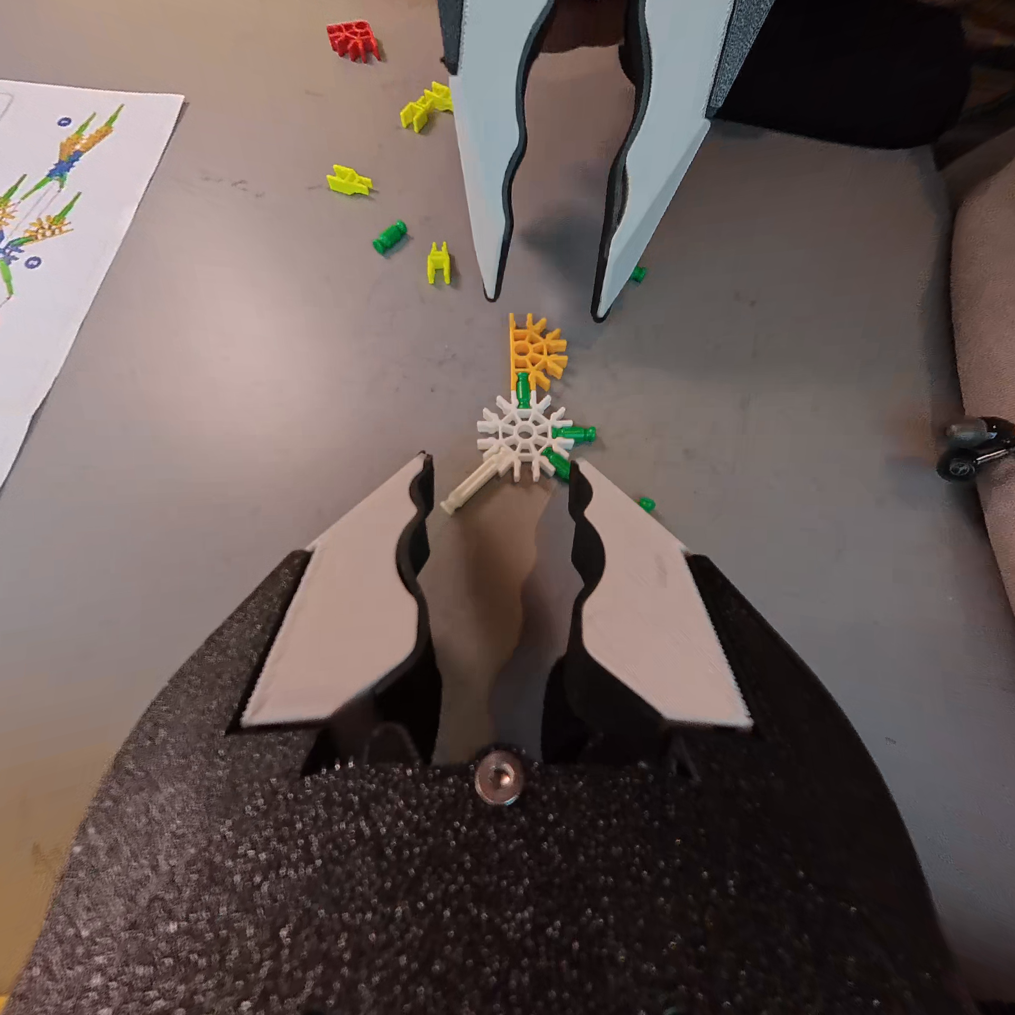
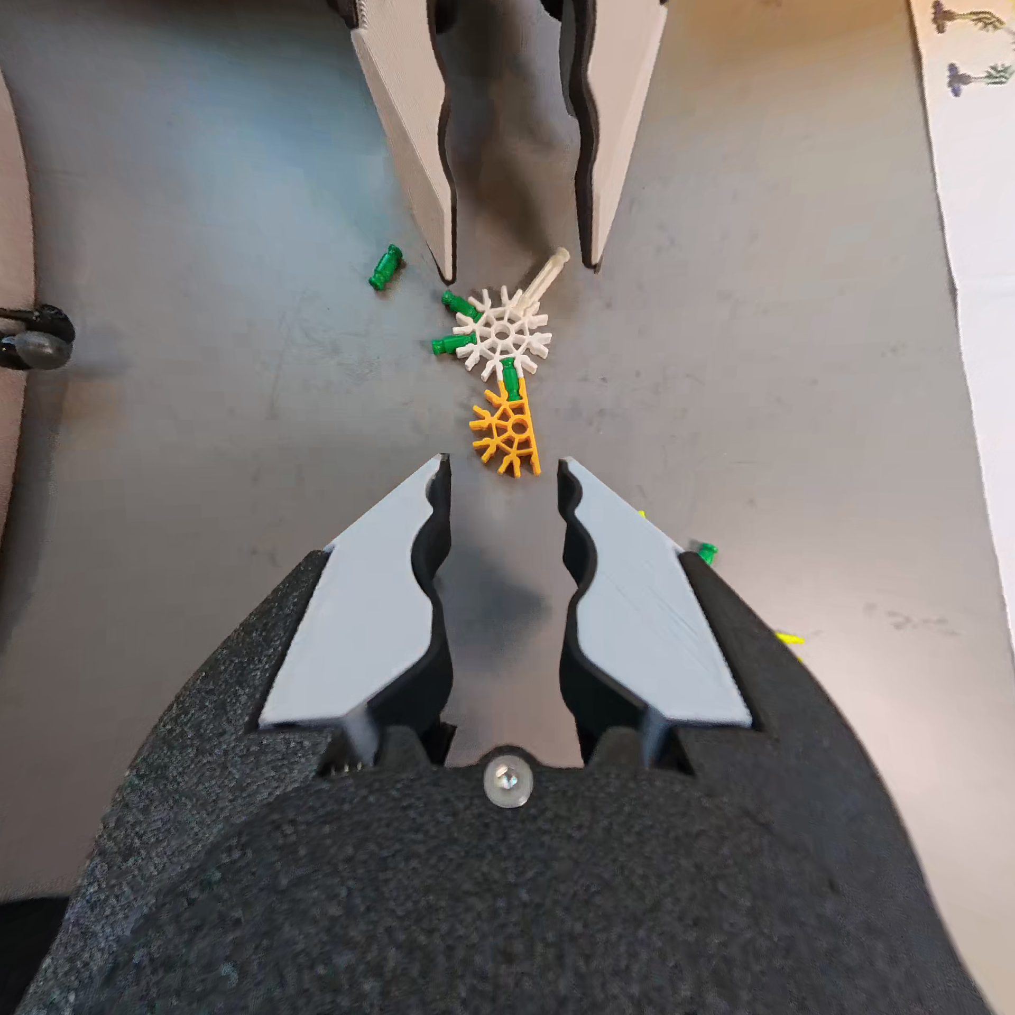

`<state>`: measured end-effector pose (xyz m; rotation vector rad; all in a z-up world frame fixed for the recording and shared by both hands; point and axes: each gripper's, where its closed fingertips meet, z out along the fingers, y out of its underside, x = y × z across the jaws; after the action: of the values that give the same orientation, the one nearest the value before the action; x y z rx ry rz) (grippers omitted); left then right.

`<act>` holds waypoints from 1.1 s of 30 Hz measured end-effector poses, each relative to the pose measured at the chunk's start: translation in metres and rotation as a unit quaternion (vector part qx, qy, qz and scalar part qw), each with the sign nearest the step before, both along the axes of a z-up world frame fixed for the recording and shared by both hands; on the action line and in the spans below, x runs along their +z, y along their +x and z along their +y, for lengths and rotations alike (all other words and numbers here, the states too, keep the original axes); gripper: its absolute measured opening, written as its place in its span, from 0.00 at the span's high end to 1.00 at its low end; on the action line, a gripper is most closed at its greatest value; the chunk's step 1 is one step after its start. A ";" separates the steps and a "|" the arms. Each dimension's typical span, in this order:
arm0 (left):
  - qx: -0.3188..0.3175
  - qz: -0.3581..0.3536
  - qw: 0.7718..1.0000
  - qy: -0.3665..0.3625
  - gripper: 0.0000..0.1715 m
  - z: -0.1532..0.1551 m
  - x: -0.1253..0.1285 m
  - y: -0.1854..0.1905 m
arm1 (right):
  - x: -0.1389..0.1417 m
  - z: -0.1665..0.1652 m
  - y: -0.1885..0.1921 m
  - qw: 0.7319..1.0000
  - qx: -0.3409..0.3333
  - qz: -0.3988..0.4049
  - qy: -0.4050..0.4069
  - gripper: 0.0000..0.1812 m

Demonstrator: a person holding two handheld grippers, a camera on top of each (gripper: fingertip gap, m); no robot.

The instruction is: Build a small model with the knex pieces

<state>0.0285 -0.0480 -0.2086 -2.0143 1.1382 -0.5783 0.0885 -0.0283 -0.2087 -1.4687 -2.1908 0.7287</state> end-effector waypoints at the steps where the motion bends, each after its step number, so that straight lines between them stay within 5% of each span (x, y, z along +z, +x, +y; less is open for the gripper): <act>1: 0.007 0.005 1.000 -0.003 0.73 0.000 -0.002 -0.005 | -0.001 0.001 -0.001 1.000 -0.006 0.008 -0.005 0.79; 7: 0.064 0.010 0.998 -0.024 0.87 0.008 -0.012 -0.022 | -0.010 -0.003 -0.011 1.000 0.013 -0.005 -0.014 0.87; 20: 0.073 0.015 0.997 -0.009 0.84 0.013 -0.011 -0.024 | -0.010 -0.003 -0.009 1.000 -0.002 0.003 -0.007 0.87; 26: -0.009 -0.030 0.999 -0.029 0.83 -0.017 0.009 -0.011 | -0.010 0.000 -0.009 1.000 -0.007 0.017 -0.006 0.87; 33: -0.091 0.025 0.994 -0.057 0.85 -0.053 -0.008 0.007 | -0.008 0.007 -0.008 0.999 -0.007 0.034 -0.006 0.86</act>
<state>0.0359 -0.1013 -0.2170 -2.0436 1.3557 -0.7008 0.0805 -0.0216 -0.2163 -1.4423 -2.1259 0.7769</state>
